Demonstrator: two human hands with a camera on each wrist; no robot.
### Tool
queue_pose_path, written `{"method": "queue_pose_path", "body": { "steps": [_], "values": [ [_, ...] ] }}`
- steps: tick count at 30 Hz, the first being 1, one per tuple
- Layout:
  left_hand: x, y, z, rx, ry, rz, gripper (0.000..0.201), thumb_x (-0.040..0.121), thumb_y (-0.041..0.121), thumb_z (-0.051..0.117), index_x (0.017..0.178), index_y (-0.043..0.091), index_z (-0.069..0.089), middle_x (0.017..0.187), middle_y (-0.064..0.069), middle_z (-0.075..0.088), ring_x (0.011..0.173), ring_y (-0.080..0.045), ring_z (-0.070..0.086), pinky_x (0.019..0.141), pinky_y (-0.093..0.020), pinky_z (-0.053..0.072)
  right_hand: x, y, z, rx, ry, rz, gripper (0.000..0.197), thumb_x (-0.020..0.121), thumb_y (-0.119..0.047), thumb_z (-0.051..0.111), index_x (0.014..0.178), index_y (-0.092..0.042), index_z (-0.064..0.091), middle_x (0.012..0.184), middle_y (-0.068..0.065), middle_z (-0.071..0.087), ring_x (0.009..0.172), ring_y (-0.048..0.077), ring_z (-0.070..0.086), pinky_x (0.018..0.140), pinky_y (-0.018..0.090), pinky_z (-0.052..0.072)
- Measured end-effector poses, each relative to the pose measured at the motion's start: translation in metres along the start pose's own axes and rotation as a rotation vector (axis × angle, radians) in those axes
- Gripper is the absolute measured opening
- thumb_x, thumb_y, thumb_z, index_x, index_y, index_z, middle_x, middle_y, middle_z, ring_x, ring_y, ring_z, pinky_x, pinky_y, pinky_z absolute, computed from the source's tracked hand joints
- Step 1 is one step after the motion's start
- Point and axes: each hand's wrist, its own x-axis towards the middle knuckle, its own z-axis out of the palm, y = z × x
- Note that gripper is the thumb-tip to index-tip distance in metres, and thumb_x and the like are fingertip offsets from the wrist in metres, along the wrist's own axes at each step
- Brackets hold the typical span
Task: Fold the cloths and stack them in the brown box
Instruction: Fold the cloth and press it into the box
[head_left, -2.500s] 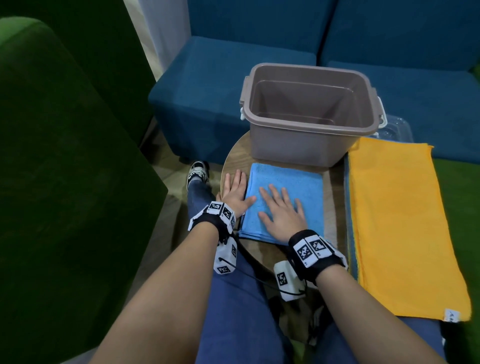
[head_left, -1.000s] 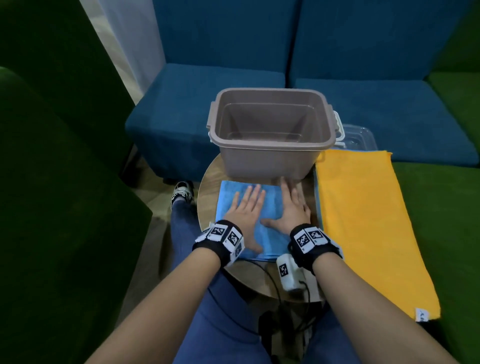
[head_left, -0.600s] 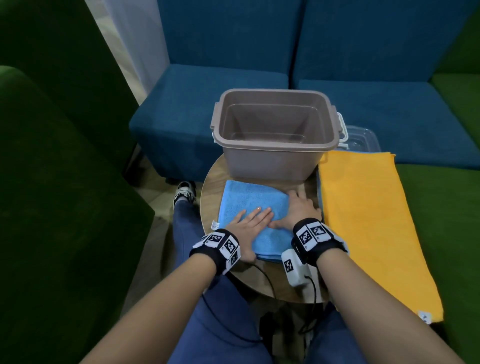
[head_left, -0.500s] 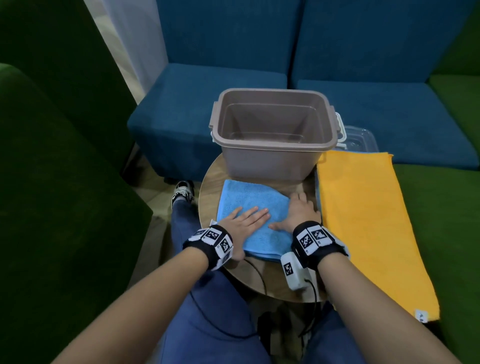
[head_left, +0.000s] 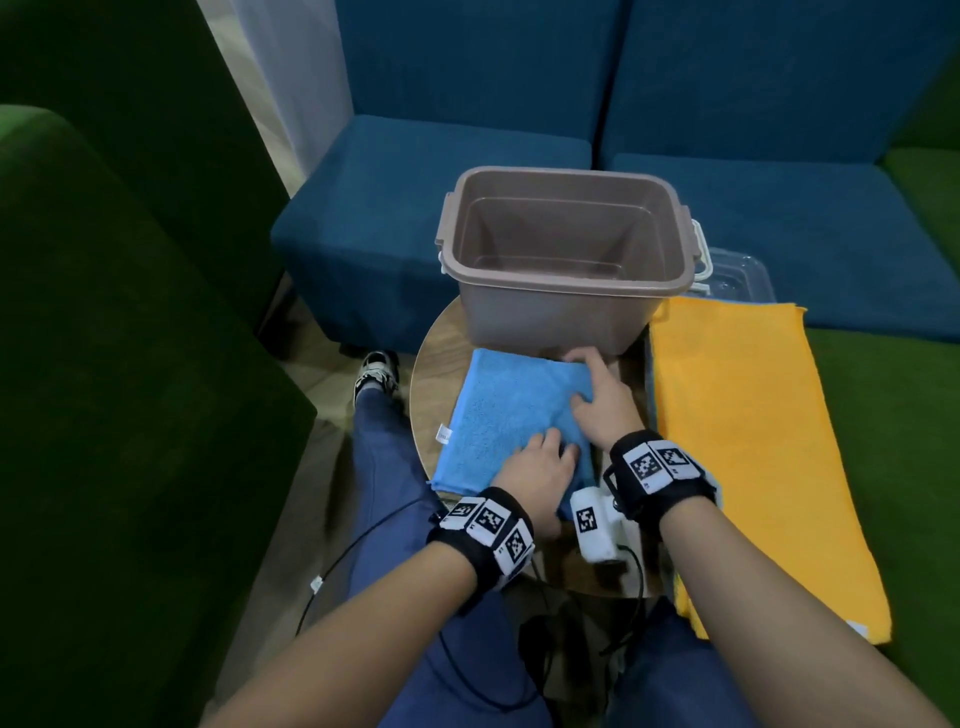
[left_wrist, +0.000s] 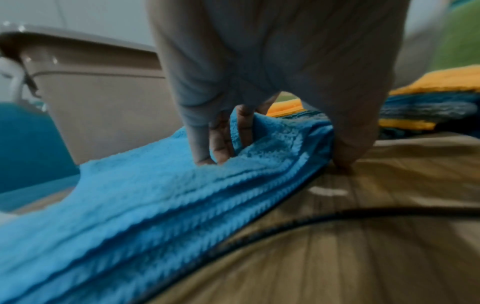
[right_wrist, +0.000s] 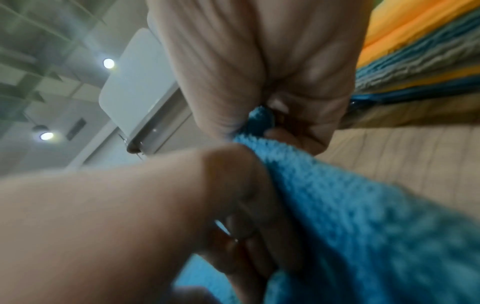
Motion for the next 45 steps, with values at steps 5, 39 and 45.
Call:
{"method": "queue_pose_path", "body": {
  "steps": [5,39,45],
  "values": [
    [0.004,-0.003,-0.001,0.104,-0.022,0.081,0.055,0.08,0.012,0.069,0.128,0.005,0.043,0.133,-0.015,0.035,0.118,-0.031,0.041,0.087,-0.04,0.048,-0.022,0.018,-0.009,-0.064,0.085,0.062,0.032,0.089,0.003,0.045,0.106,-0.024,0.048,0.103,0.011,0.048,0.078,0.029,0.054,0.07,0.038,0.046],
    [-0.02,-0.126,-0.005,-0.793,0.401,-0.64,0.047,0.095,0.049,0.037,0.067,0.012,0.047,0.08,-0.013,0.058,0.093,-0.038,0.057,0.089,-0.044,0.043,-0.046,0.016,0.031,0.344,0.078,0.024,0.022,0.101,-0.025,0.05,0.118,-0.017,0.06,0.11,-0.006,0.065,0.105,0.009,0.06,0.085,0.022,0.047],
    [0.008,-0.121,-0.007,-0.523,0.293,-0.841,0.045,0.1,0.032,0.031,0.102,0.002,0.064,0.106,-0.021,0.065,0.1,-0.037,0.058,0.091,-0.039,0.039,-0.022,0.011,0.05,-0.122,0.202,0.171,0.033,0.103,-0.032,0.038,0.105,-0.004,0.055,0.091,0.016,0.063,0.089,0.036,0.06,0.065,0.035,0.036]
  ]
}}
